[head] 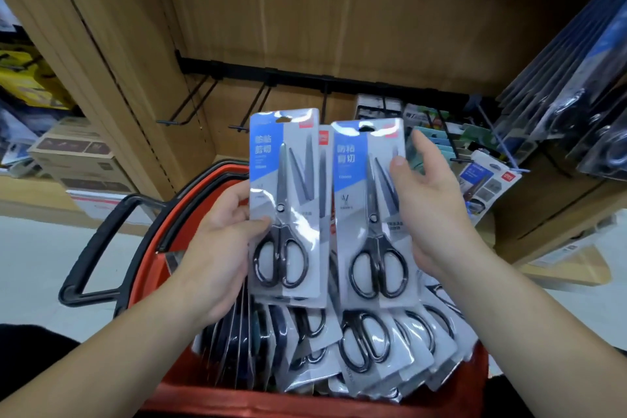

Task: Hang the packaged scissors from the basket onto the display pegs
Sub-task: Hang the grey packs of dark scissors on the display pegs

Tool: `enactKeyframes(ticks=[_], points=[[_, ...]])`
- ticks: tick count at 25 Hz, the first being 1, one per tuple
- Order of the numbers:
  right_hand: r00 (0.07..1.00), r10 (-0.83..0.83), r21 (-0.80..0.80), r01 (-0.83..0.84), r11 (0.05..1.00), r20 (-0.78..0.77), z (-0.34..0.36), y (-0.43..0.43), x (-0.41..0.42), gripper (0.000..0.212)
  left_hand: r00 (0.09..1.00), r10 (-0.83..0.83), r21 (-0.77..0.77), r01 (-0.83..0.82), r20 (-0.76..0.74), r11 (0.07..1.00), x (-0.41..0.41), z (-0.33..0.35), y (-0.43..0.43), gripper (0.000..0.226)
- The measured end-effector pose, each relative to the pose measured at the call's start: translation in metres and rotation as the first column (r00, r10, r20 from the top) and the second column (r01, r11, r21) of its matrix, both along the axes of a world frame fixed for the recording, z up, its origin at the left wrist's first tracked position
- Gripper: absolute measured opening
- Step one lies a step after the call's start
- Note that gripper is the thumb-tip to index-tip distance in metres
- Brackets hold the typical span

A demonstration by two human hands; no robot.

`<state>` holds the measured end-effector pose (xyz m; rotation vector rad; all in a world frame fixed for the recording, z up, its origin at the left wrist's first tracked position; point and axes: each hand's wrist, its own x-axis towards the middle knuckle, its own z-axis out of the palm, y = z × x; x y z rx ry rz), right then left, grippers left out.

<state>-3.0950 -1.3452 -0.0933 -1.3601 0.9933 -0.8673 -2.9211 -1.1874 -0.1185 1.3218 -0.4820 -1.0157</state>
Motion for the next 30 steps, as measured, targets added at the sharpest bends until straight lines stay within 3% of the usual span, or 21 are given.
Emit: enactKeyframes(ticks=[3,6,9,11,13,15,19,22,27,30], points=[[0.996,-0.082,-0.024,0.081,0.996,-0.02,0.013,-0.006,-0.026,0.063,1.0,-0.013,-0.018,0.013,0.008,1.0,-0.009,0.015,-0.008,0.044],[0.988,-0.146,-0.159,0.136,0.978,-0.049,0.026,-0.014,-0.047,0.052,0.997,-0.059,-0.03,0.06,0.041,0.998,-0.029,0.03,-0.028,0.046],[0.982,-0.188,-0.133,0.183,0.974,-0.026,0.043,-0.034,-0.079,0.048,0.992,-0.101,-0.043,0.105,0.081,0.994,-0.058,0.048,-0.06,0.047],[0.968,-0.241,-0.142,0.231,0.963,-0.062,0.058,-0.056,-0.105,0.078,0.984,-0.132,-0.045,0.138,0.123,0.989,-0.078,0.061,-0.084,0.048],[0.928,-0.35,-0.275,0.305,0.912,-0.131,0.076,-0.083,-0.133,0.096,0.975,-0.167,-0.054,0.177,0.148,0.983,-0.099,0.075,-0.109,0.05],[0.884,-0.439,-0.418,0.341,0.842,-0.162,0.094,-0.106,-0.155,0.092,0.967,-0.182,-0.072,0.197,0.178,0.978,-0.116,0.088,-0.133,0.049],[0.795,-0.579,-0.565,0.399,0.722,-0.179,0.093,-0.151,-0.174,0.108,0.966,-0.155,-0.11,0.18,0.206,0.977,-0.144,0.105,-0.181,0.046],[0.764,-0.628,-0.67,0.392,0.631,-0.145,0.08,-0.178,-0.173,0.109,0.958,-0.153,-0.095,0.18,0.241,0.979,-0.16,0.106,-0.208,0.045],[0.787,-0.599,-0.671,0.365,0.645,-0.148,0.064,-0.218,-0.176,0.109,0.946,-0.176,-0.098,0.209,0.272,0.973,-0.175,0.098,-0.232,0.045],[0.763,-0.605,-0.674,0.326,0.663,-0.226,0.063,-0.237,-0.174,0.108,0.944,-0.172,-0.102,0.208,0.282,0.973,-0.177,0.094,-0.237,0.045]])
